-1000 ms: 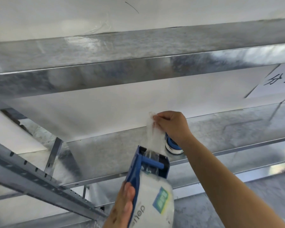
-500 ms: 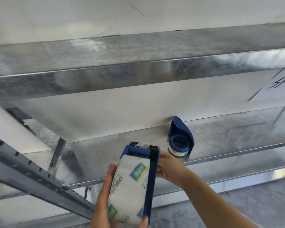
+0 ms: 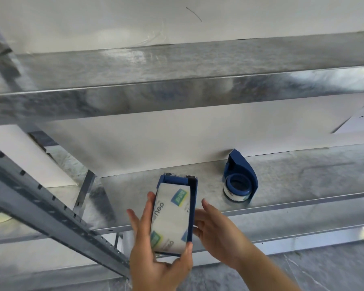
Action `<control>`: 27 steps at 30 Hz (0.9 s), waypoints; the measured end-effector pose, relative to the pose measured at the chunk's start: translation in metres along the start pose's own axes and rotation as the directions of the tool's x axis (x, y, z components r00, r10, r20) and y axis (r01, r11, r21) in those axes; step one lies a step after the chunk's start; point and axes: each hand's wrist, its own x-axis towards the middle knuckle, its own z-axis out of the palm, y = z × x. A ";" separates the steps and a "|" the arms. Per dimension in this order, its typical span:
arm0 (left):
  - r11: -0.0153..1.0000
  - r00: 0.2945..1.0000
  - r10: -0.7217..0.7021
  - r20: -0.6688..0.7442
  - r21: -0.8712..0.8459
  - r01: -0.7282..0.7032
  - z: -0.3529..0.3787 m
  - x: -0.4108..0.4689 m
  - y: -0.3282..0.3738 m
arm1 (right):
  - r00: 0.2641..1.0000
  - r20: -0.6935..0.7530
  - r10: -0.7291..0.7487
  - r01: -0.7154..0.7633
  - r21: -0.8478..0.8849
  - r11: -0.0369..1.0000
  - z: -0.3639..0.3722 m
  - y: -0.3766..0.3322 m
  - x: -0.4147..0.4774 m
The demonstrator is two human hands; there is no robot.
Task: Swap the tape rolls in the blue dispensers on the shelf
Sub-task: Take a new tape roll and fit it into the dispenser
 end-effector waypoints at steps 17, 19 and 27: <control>0.986 0.980 -0.059 0.189 0.166 0.028 0.003 -0.004 -0.014 | 0.982 0.146 -0.124 0.167 -0.337 0.927 0.024 -0.013 -0.029; 0.985 0.969 -0.040 0.243 0.171 -0.002 0.001 -0.007 -0.014 | 0.983 0.134 -0.124 0.163 -0.336 0.928 0.024 -0.017 -0.032; 0.933 0.897 -0.132 0.421 -0.252 0.256 0.002 0.016 -0.012 | 0.989 0.020 -0.150 0.146 -0.381 0.913 0.016 -0.014 -0.022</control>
